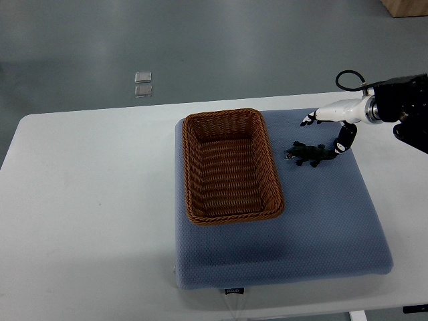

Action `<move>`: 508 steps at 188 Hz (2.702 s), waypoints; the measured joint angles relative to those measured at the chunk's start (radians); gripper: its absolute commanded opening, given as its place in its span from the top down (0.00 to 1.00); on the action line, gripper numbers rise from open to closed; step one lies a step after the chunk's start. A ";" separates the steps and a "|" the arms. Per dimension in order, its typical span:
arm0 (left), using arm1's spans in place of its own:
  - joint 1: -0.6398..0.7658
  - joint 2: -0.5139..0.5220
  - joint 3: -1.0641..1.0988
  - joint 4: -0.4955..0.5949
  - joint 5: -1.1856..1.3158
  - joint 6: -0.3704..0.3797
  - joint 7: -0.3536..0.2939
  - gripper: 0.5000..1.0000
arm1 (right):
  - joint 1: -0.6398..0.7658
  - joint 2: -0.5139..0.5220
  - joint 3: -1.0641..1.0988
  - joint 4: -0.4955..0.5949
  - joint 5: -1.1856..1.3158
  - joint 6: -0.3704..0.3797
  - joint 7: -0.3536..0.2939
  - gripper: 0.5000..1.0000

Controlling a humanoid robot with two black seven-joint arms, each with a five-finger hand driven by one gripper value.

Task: Place crocodile in brown basket with right hand
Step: 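Reach the right hand down over the dark green toy crocodile, then close the right hand fingers around the crocodile, then lift the crocodile with the right hand toward the basket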

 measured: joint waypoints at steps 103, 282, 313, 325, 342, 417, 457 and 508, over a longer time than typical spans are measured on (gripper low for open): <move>0.000 0.000 0.000 0.000 0.000 0.000 0.000 0.00 | -0.034 0.027 0.009 -0.010 0.081 0.015 -0.078 0.36; 0.000 0.000 0.000 0.000 0.000 0.000 0.000 0.00 | -0.062 0.048 -0.008 -0.013 0.065 -0.064 -0.083 1.00; -0.001 0.000 0.000 0.000 0.000 0.000 0.000 0.00 | -0.057 0.042 -0.008 -0.013 0.066 -0.058 -0.081 1.00; 0.000 0.000 0.000 0.000 0.000 0.000 0.000 0.00 | -0.055 0.038 -0.008 -0.013 0.066 -0.058 -0.080 1.00; 0.000 0.000 0.000 0.000 0.000 0.000 0.000 0.00 | -0.051 0.031 -0.008 -0.014 0.067 -0.057 -0.079 1.00; 0.000 0.000 0.000 0.000 0.000 0.000 0.000 0.00 | -0.003 -0.019 0.001 -0.061 0.078 -0.062 -0.081 1.00; 0.000 0.000 0.000 0.000 0.000 0.000 0.000 0.00 | 0.071 -0.031 0.009 -0.076 0.081 -0.075 -0.080 1.00; 0.000 0.000 0.000 0.000 0.000 0.000 0.000 0.00 | 0.193 0.055 0.015 -0.059 0.088 -0.085 -0.075 1.00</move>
